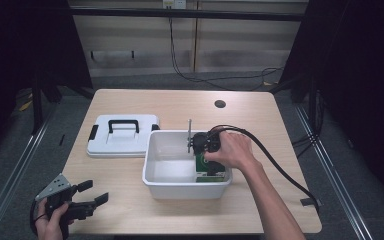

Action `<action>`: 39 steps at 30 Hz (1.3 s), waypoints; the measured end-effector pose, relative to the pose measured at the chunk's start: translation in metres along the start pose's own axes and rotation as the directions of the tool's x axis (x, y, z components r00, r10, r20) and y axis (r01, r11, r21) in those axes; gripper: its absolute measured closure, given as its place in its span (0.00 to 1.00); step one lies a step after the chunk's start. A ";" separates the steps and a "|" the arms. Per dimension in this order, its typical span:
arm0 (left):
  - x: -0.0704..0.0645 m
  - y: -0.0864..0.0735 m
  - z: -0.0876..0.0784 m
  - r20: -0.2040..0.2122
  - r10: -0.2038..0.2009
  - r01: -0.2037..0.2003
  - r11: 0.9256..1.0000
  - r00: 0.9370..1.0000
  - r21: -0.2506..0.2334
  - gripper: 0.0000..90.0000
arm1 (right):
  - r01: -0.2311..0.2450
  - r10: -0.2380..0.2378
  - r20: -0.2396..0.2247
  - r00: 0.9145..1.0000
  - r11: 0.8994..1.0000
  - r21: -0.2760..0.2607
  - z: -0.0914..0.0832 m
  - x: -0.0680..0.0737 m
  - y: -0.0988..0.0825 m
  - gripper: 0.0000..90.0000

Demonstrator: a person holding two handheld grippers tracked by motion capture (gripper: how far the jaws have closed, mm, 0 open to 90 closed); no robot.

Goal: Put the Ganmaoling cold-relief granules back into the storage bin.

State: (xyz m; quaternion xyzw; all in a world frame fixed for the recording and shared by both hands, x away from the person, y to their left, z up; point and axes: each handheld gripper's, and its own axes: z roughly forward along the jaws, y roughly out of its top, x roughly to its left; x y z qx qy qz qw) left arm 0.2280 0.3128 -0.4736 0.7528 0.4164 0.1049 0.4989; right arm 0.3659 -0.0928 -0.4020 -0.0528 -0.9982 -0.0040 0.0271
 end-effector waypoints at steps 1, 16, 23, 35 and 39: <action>0.000 0.000 0.000 0.001 0.000 0.000 1.000 1.000 0.000 0.18 | 0.000 0.000 0.000 1.000 1.000 0.000 0.000 0.000 0.000 0.17; 0.000 0.000 -0.001 -0.005 0.011 -0.011 1.000 1.000 -0.002 0.18 | 0.002 -0.002 -0.007 1.000 1.000 0.021 0.014 -0.002 0.005 0.16; 0.000 0.001 0.000 -0.002 0.004 -0.004 1.000 1.000 -0.002 0.18 | -0.007 0.008 -0.020 1.000 0.999 0.033 0.017 -0.002 0.006 0.14; 0.000 0.000 0.001 -0.007 0.001 -0.001 1.000 1.000 0.000 0.18 | 0.021 -0.021 -0.035 0.999 1.000 -0.012 0.018 -0.003 0.000 0.10; 0.002 0.000 0.000 -0.013 0.006 -0.006 1.000 1.000 -0.003 0.18 | 0.020 -0.022 -0.047 0.999 0.999 -0.046 0.011 -0.004 -0.002 0.10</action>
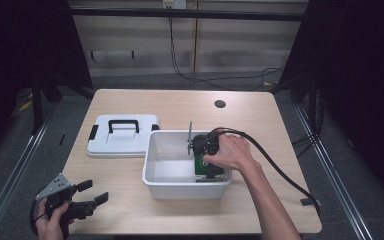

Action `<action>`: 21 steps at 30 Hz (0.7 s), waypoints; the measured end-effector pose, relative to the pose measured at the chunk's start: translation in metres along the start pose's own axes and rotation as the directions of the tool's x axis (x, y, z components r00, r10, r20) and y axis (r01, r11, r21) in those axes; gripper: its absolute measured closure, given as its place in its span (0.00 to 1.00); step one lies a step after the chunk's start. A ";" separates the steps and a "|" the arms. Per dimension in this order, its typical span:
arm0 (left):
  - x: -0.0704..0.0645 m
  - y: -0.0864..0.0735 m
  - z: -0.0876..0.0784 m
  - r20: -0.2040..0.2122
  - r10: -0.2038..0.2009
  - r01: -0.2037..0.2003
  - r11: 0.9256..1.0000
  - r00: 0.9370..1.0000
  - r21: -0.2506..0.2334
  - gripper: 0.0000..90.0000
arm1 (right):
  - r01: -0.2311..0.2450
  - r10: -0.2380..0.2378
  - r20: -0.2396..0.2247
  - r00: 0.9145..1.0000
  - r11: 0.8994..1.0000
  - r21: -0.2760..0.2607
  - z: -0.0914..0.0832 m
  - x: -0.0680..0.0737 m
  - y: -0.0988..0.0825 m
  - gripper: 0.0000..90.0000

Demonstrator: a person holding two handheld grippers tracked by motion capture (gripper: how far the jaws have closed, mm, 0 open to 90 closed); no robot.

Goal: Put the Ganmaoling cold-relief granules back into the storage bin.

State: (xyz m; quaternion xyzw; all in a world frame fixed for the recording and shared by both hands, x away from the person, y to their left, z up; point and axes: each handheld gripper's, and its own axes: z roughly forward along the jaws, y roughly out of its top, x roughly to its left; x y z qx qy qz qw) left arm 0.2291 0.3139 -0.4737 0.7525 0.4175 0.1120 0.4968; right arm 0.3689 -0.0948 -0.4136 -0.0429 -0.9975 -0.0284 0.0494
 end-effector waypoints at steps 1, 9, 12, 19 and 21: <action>-0.001 0.000 0.000 0.003 -0.008 0.008 1.000 1.000 -0.001 0.18 | 0.012 -0.012 0.002 1.000 1.000 -0.017 -0.002 -0.001 -0.001 0.10; -0.001 0.000 -0.001 0.002 -0.005 0.005 1.000 1.000 -0.003 0.18 | -0.009 0.011 0.027 1.000 0.996 -0.087 -0.020 0.004 -0.008 0.10; -0.001 0.000 -0.001 0.003 0.000 0.000 1.000 1.000 -0.003 0.18 | -0.019 0.027 0.058 0.998 0.989 -0.145 -0.027 0.006 -0.012 0.10; 0.001 -0.001 0.000 0.000 -0.014 0.014 1.000 1.000 0.002 0.18 | -0.030 0.049 0.065 0.997 0.965 -0.261 -0.041 0.004 -0.020 0.13; 0.002 -0.001 0.001 -0.002 -0.021 0.021 1.000 1.000 0.001 0.18 | -0.041 0.060 0.062 0.996 0.960 -0.276 -0.043 0.003 -0.021 0.14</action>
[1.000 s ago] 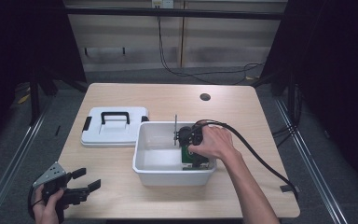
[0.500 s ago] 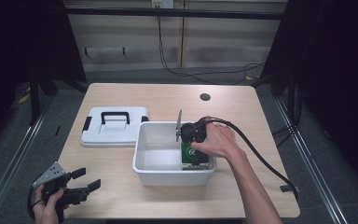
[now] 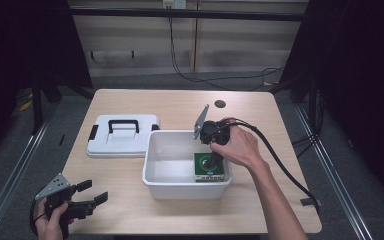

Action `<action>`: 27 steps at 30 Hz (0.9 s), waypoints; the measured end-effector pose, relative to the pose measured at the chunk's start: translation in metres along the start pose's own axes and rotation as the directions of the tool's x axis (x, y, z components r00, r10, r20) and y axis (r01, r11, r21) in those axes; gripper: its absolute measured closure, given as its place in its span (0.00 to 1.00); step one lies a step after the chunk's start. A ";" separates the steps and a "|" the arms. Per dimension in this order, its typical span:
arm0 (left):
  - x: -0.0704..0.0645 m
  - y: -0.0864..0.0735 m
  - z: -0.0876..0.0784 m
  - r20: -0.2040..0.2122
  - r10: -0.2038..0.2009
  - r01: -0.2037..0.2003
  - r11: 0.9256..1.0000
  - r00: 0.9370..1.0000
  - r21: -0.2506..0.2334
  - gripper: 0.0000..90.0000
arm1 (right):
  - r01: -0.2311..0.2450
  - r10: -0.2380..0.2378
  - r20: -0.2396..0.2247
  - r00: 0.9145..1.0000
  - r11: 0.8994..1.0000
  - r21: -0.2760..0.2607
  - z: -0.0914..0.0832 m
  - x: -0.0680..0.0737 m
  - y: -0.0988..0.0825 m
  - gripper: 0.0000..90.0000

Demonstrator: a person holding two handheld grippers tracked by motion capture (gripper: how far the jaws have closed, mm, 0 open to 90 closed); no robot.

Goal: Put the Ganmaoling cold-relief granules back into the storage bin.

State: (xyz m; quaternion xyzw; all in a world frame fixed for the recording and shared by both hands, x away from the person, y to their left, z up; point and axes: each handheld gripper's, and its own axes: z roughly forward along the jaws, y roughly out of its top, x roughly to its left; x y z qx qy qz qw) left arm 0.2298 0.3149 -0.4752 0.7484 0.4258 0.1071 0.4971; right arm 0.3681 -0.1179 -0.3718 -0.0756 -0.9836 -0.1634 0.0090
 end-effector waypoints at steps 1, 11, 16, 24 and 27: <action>0.000 0.000 0.000 0.001 0.002 -0.002 1.000 1.000 -0.001 0.18 | -0.007 0.007 0.005 1.000 1.000 -0.001 -0.001 0.000 0.000 0.15; -0.003 0.000 -0.002 0.000 0.012 -0.012 1.000 1.000 -0.002 0.18 | -0.076 0.094 0.117 0.989 0.986 -0.151 -0.016 0.012 -0.008 0.16; -0.001 0.001 -0.001 -0.003 0.007 -0.007 1.000 1.000 -0.002 0.18 | -0.079 0.102 0.123 0.987 0.981 -0.179 -0.025 0.015 -0.021 0.16; -0.002 0.000 -0.002 -0.001 0.008 -0.008 1.000 1.000 0.001 0.18 | -0.108 0.134 0.085 0.987 0.960 -0.259 -0.032 0.023 -0.052 0.17; -0.002 0.000 -0.001 0.000 0.007 -0.007 1.000 1.000 0.001 0.18 | -0.099 0.136 0.105 0.985 0.950 -0.295 -0.037 0.028 -0.063 0.17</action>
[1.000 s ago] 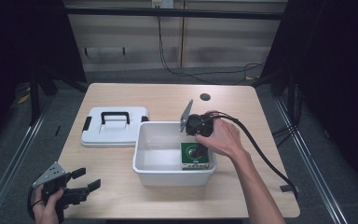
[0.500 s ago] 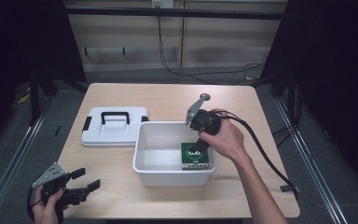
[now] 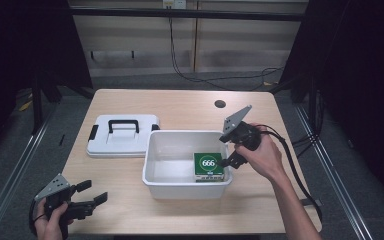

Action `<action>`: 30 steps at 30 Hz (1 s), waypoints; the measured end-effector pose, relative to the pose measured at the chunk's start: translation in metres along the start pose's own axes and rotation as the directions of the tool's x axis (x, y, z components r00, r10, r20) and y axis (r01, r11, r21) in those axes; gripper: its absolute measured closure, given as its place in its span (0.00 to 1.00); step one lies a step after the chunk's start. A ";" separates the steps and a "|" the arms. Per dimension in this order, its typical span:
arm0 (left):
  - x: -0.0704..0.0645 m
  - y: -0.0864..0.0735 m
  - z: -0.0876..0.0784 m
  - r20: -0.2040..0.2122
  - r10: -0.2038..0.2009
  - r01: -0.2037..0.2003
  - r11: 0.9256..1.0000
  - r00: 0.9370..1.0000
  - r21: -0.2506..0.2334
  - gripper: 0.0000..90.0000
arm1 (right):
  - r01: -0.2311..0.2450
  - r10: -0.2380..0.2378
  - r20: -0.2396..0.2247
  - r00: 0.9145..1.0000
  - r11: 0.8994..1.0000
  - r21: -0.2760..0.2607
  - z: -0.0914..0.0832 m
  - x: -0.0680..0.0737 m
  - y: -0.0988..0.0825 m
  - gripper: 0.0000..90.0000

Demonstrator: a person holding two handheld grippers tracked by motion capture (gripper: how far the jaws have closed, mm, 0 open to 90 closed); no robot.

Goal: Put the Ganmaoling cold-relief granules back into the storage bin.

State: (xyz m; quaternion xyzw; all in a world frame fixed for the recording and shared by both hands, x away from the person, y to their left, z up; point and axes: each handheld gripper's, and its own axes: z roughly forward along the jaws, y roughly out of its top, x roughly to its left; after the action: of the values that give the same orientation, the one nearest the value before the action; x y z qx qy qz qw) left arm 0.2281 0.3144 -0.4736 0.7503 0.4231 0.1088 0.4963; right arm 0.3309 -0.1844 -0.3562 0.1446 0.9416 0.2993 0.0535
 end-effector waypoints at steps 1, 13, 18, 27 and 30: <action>0.000 0.000 0.000 0.000 0.000 0.000 1.000 1.000 0.000 0.18 | 0.000 0.000 0.000 1.000 1.000 0.000 0.000 0.000 0.000 0.17; 0.001 0.000 -0.001 -0.005 0.001 -0.001 1.000 1.000 -0.004 0.18 | -0.085 0.106 0.127 0.986 0.983 -0.162 -0.030 0.016 -0.042 0.16; 0.001 0.000 -0.001 -0.007 0.000 0.000 1.000 1.000 -0.005 0.18 | -0.112 0.139 0.147 0.979 0.977 -0.180 -0.036 0.021 -0.055 0.16; 0.001 0.000 -0.002 -0.010 0.004 -0.004 1.000 1.000 -0.003 0.18 | -0.211 0.258 0.162 0.952 0.942 -0.262 -0.042 0.031 -0.095 0.16; 0.000 0.000 -0.002 -0.009 0.000 0.000 1.000 1.000 -0.004 0.18 | -0.218 0.272 0.186 0.944 0.938 -0.268 -0.041 0.036 -0.104 0.16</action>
State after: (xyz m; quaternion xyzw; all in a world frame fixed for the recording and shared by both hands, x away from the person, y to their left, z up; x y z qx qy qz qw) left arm 0.2269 0.3158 -0.4732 0.7488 0.4251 0.1130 0.4957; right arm 0.2642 -0.2772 -0.3831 0.2859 0.8603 0.3992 0.1371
